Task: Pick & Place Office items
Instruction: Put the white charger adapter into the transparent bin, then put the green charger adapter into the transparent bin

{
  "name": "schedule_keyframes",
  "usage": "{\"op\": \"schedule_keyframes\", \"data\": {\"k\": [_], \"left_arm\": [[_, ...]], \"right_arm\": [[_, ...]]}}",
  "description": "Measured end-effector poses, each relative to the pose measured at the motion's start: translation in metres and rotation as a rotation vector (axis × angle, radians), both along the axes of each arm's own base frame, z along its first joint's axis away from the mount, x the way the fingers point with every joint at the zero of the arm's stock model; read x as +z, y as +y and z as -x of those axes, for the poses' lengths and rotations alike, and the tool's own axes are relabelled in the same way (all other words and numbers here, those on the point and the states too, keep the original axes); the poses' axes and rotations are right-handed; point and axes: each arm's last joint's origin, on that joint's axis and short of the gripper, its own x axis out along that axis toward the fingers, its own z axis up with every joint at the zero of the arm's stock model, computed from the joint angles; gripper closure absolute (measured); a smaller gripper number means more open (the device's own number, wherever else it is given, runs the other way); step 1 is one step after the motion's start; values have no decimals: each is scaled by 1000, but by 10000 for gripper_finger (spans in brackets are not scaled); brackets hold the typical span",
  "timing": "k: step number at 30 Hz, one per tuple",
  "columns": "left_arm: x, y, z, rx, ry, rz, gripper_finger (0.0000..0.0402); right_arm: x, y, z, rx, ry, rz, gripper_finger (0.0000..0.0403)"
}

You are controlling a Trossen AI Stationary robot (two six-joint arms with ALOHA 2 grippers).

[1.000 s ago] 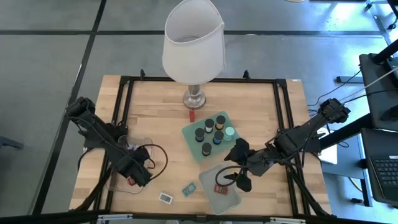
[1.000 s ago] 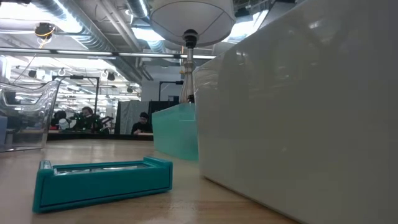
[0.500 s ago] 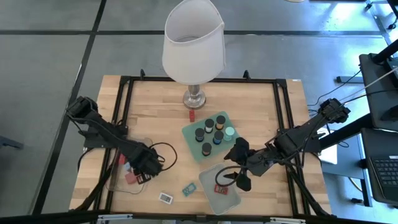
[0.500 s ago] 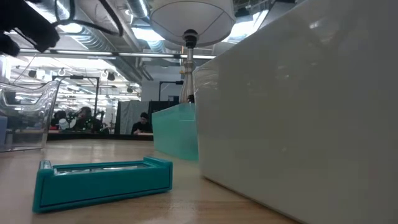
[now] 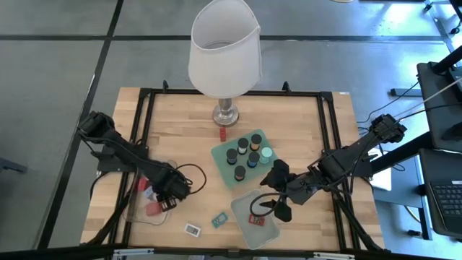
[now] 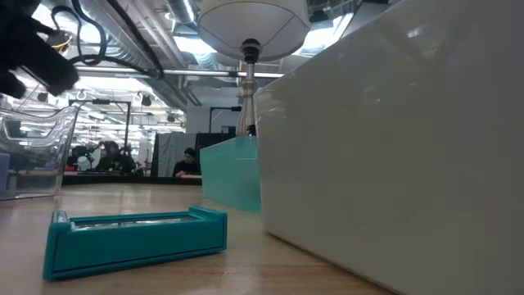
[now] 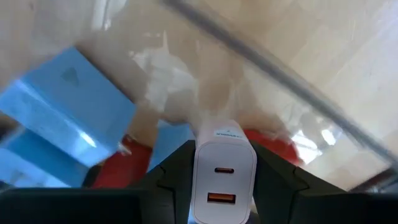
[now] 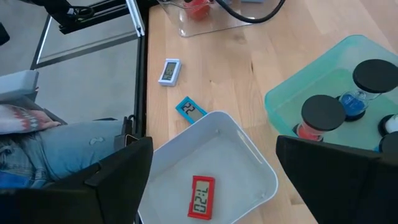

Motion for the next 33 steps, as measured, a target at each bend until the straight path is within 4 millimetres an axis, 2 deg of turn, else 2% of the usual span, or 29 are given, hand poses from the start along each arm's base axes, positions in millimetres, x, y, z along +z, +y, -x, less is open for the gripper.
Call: {"op": "schedule_keyframes", "data": {"k": [13, 17, 21, 27, 29, 33], "left_arm": [[-1, 2, -1, 33, -19, -55, 232], [0, 3, -1, 33, -12, -55, 217], [9, 2, -2, 31, 11, -68, 219], [38, -1, -7, 15, 13, -82, 232], [48, -2, -11, 14, -23, -107, 236], [65, -7, -16, 9, -114, -155, 241]], "right_arm": [[0, 0, 0, -1, 2, 0, 58], [-4, -2, 3, -29, 50, 7, 58], [-14, -11, 13, -164, 173, 53, 58], [-33, -18, 23, -341, 338, 97, 58], [-46, -20, 25, -426, 357, 69, 58], [-79, -27, 34, -715, 397, -32, 58]]}}
